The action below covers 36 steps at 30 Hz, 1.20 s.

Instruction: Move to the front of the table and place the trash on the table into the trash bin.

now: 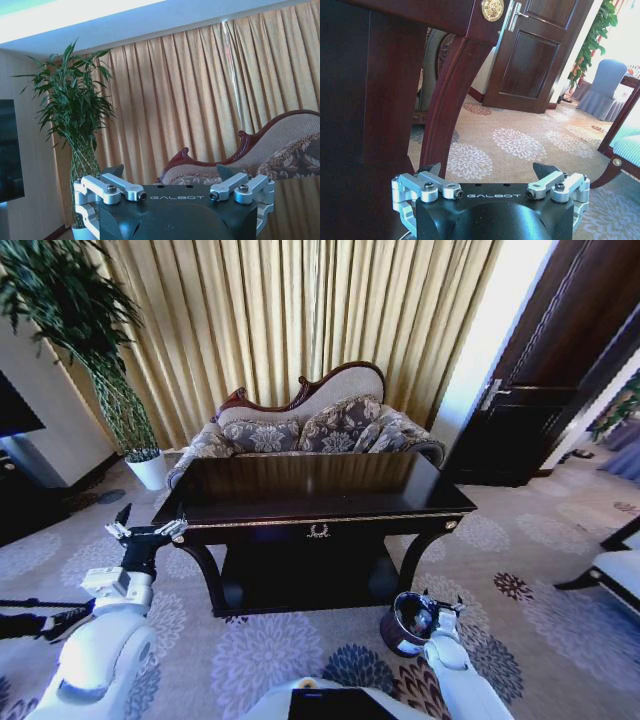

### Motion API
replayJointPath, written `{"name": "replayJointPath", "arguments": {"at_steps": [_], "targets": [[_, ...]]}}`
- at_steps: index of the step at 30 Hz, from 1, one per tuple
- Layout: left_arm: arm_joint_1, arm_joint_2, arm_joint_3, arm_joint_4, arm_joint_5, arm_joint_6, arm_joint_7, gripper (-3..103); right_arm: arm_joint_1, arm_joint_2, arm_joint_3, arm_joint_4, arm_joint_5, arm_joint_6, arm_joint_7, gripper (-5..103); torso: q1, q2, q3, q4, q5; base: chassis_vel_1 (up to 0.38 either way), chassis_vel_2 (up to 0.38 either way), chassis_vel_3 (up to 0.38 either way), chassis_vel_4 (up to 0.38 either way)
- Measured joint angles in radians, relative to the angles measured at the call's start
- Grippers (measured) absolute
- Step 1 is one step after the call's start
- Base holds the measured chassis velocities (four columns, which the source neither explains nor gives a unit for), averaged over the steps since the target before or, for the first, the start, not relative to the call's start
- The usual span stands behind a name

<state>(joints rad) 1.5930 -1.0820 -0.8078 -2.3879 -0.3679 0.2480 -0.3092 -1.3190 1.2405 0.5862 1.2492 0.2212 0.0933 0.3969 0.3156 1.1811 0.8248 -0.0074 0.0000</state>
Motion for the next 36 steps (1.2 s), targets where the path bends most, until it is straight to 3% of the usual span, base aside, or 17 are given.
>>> {"name": "replayJointPath", "arguments": {"at_steps": [15,23,28,31,36], "targets": [[-0.015,0.0,0.015,0.008,0.006,0.006,0.005,100,-0.01,-0.009,-0.003,0.009,0.004,-0.001,-0.006,100,0.0,0.0,0.0,0.0,0.0001,0.0,0.0,0.0,0.0],[-0.016,-0.003,0.015,0.016,0.006,0.008,0.007,100,-0.066,-0.03,0.015,0.229,0.048,-0.018,-0.089,100,0.0,0.0,0.0,0.0,0.0001,0.0,0.0,0.0,0.0],[-0.013,-0.007,0.015,0.017,0.004,0.011,0.007,100,-0.108,-0.044,0.033,0.461,0.112,-0.103,-0.141,100,0.0,0.0,0.0,0.0002,-0.0001,0.0,0.0,0.0,0.0],[-0.01,-0.011,0.011,0.013,-0.002,0.024,0.009,100,-0.139,-0.063,0.05,0.688,0.173,-0.216,-0.189,100,0.0,0.0,0.0,0.0,-0.0003,0.0,0.0,0.0,0.0],[-0.009,-0.012,0.006,-0.003,-0.02,0.051,0.012,100,-0.158,-0.077,0.056,0.856,0.187,-0.302,-0.201,100,0.0,0.0,0.0,0.0001,-0.0002,0.0,0.0,0.0,0.0]]}}
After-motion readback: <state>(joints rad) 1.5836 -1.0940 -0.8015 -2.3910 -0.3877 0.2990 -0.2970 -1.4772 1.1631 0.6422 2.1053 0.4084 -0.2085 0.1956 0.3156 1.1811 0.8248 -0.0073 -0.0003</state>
